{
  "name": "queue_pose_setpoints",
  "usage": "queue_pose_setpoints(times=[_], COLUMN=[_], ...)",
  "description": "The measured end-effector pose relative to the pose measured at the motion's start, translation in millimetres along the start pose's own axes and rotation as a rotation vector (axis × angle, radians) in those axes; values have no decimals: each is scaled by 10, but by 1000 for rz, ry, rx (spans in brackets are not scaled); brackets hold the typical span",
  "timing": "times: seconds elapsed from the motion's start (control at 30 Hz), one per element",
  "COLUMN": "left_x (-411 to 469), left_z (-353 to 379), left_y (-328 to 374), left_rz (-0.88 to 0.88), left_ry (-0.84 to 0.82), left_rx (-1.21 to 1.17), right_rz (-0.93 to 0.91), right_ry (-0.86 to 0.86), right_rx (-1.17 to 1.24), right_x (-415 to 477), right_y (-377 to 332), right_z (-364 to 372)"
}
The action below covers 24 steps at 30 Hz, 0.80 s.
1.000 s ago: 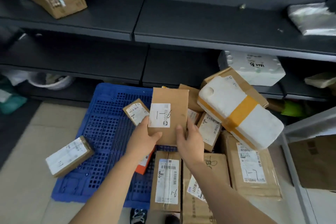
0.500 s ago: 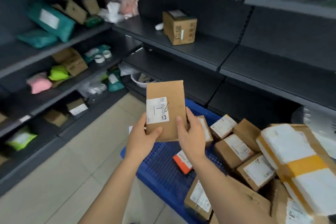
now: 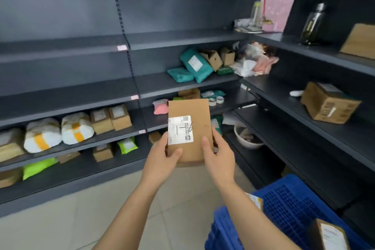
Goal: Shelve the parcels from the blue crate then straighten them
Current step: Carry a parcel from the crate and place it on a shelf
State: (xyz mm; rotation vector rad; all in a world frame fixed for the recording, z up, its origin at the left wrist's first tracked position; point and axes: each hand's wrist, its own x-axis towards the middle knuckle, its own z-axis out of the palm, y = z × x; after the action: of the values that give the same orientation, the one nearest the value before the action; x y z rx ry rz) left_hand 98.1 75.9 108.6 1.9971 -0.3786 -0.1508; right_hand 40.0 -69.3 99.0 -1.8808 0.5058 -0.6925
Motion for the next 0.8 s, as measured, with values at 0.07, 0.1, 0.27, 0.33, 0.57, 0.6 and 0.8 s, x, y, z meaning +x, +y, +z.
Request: queue_pose_setpoints(times=[0.07,0.1,0.27,0.33,0.57,0.6,0.8], left_x=[174,266,721,880,1476,1566,2046], left_z=[-373,-550,-1438,-1691,-2641,-2766,-3573], left_y=[-63,-110,-372,-439,-697,-720,-834], left_rz=[9,11,28,34,33,38,-2], left_ry=[47,72,176,195,364,397,625], left_rx=[1,6,46,45,32,42,76], right_rz=[-46,-64,-88,-106,-236,-260,-384], right_ry=[-28,-42,-109,-132,-271,-299,-477], right_rx=[21,30,85,118,157,164,185], right_x=[137,203,460,545,1023,1109,1520], right_y=[-209,-301,-763,-902,-1487,-1547,-2050], right_z=[384,580,1567,1829,2926,3092,4048])
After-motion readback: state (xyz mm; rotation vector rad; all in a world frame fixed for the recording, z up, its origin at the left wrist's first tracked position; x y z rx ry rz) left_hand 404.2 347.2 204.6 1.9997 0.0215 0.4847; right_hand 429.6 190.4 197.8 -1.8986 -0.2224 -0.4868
